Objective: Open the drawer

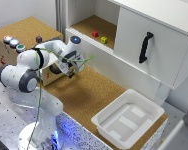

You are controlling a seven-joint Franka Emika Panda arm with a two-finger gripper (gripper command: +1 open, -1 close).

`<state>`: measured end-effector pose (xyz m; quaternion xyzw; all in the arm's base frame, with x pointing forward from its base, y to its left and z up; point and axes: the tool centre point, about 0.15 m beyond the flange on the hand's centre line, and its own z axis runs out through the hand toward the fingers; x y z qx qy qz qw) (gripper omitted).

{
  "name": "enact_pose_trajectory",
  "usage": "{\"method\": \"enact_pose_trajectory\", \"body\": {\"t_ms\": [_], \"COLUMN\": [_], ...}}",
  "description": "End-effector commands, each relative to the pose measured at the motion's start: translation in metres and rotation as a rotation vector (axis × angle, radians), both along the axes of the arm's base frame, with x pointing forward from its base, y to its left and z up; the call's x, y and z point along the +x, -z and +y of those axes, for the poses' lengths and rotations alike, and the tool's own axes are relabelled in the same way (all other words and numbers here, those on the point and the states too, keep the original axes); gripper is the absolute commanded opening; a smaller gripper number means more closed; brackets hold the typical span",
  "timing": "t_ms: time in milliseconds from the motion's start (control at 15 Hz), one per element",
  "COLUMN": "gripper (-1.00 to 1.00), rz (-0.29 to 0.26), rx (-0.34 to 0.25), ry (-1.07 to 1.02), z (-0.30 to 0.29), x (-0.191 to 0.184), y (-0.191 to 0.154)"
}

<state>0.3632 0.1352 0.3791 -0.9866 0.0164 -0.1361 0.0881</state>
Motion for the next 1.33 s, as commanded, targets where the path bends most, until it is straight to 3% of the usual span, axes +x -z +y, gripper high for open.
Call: {"method": "enact_pose_trajectory", "body": {"t_ms": [0, 267, 667, 1000, 1267], "gripper": [1.0, 1.0, 1.0, 1.0, 1.0], "rz": [-0.087, -0.115, -0.106, -0.085, -0.052], "rx": [-0.194, -0.257, -0.256, -0.259, -0.327], "ry": [-0.03, -0.227, -0.51, -0.826, -1.052], "z": [0.034, 0.097, 0.186, 0.253, 0.289], "x": [-0.017, -0.018, -0.022, -0.013, -0.004], "y": [-0.089, -0.119, -0.127, -0.139, -0.126]}}
